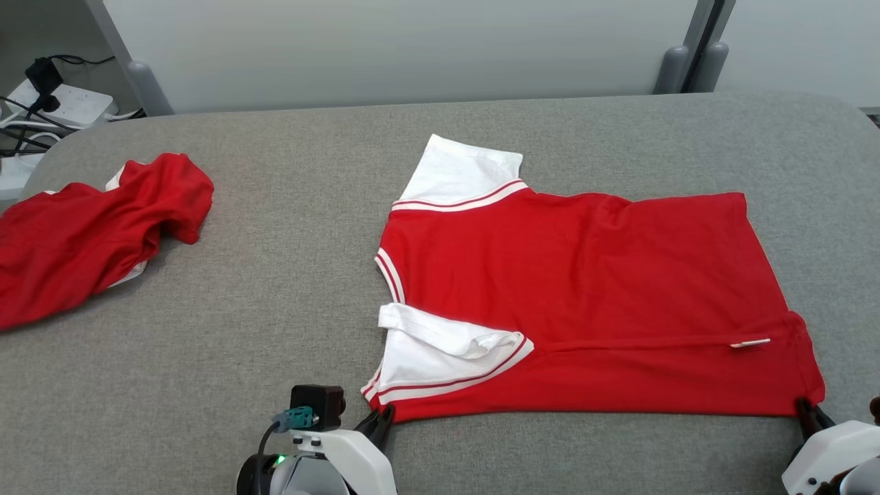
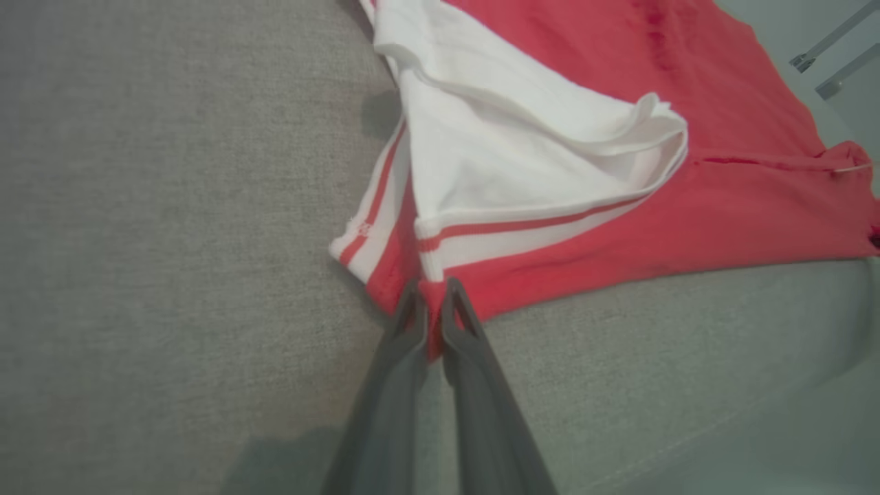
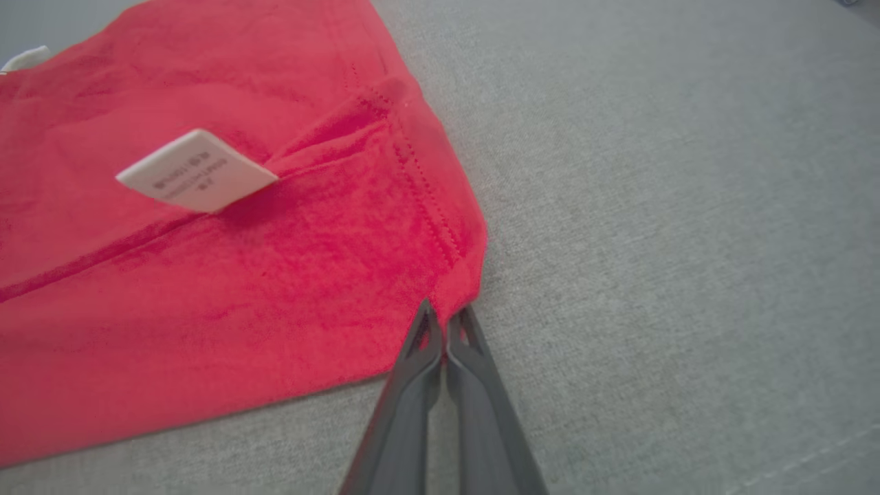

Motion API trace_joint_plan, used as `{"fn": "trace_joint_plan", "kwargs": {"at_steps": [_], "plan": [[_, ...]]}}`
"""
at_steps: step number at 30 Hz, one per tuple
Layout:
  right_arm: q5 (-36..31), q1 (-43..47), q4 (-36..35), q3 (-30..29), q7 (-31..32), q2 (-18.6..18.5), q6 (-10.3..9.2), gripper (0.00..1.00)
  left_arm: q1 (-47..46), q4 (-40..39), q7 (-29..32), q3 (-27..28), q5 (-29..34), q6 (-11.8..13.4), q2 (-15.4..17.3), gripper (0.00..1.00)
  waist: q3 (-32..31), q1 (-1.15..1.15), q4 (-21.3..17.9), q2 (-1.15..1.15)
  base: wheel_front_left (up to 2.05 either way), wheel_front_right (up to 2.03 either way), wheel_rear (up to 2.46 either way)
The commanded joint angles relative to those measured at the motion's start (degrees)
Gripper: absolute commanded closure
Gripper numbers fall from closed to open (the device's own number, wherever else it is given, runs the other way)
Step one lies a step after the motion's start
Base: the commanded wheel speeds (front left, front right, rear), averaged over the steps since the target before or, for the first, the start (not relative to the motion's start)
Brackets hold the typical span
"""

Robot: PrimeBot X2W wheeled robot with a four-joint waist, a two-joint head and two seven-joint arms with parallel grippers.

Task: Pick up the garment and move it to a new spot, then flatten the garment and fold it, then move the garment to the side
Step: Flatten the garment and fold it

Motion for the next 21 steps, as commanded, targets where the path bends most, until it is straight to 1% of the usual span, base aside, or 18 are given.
{"fn": "trace_joint_plan", "kwargs": {"at_steps": [1,3,4,5,11,16,17,18,19,20,21], "plan": [[0.9,1.0,-1.0,1.3,-1.0,-2.2,-0.17,1.0,0.0,-3.1,0.7,1.4,0.2,1.2,1.7,1.0,-0.2,0.0,0.2,0.0,0.0,0.0,0.0],[1.1,1.1,-1.1,1.5,-1.0,-2.4,-0.17,1.0,0.4,-4.3,1.2,1.3,0.3,1.7,2.1,1.0,-0.3,0.0,0.3,0.0,0.0,0.0,0.0],[1.5,1.3,-1.3,1.7,-0.9,-2.7,-0.17,1.0,1.2,-6.8,2.3,1.2,0.4,2.6,2.8,1.0,-0.5,0.0,0.5,0.0,0.0,0.0,0.0],[1.5,1.3,-1.3,1.7,-0.9,-2.7,-0.17,1.0,1.2,-6.8,2.3,1.2,0.4,2.6,2.8,1.0,-0.5,0.0,0.5,0.0,0.0,0.0,0.0],[2.6,2.4,-1.4,2.4,-0.6,-3.3,-0.17,1.0,3.8,-13.2,5.6,0.6,0.3,5.0,4.7,1.0,-0.5,0.0,0.9,0.0,0.0,0.0,0.0],[3.2,2.2,-0.9,2.9,-0.5,-2.9,-0.17,1.0,4.8,-14.4,5.7,0.9,-0.2,5.8,4.8,1.0,-0.1,0.0,0.8,0.0,0.0,0.0,0.0],[3.2,2.0,-0.6,2.9,-0.5,-2.9,-0.17,0.77,4.7,-14.2,5.6,0.9,-0.2,5.8,4.7,1.0,-0.1,0.0,0.7,0.0,0.0,0.0,0.0],[3.2,1.7,-0.1,2.8,-0.6,-3.0,-0.17,0.21,4.6,-13.9,5.3,0.9,-0.2,5.8,4.5,0.93,0.0,0.0,0.7,0.0,0.0,0.0,0.0],[3.0,1.4,0.4,2.7,-0.8,-3.0,-0.17,0.0,4.4,-13.6,5.0,0.8,0.0,5.8,4.4,0.53,0.0,0.0,0.7,0.0,0.0,0.0,0.0],[2.9,1.1,0.7,2.7,-1.0,-2.9,-0.17,0.0,4.2,-13.3,4.5,0.9,0.0,5.9,4.2,0.0,0.0,0.0,0.7,0.0,0.0,0.0,0.0],[2.8,0.8,0.8,2.5,-1.2,-2.9,-0.17,0.0,4.1,-13.0,4.1,1.0,0.0,5.8,3.9,0.0,0.0,0.0,0.7,0.0,0.0,0.0,0.0]]}}
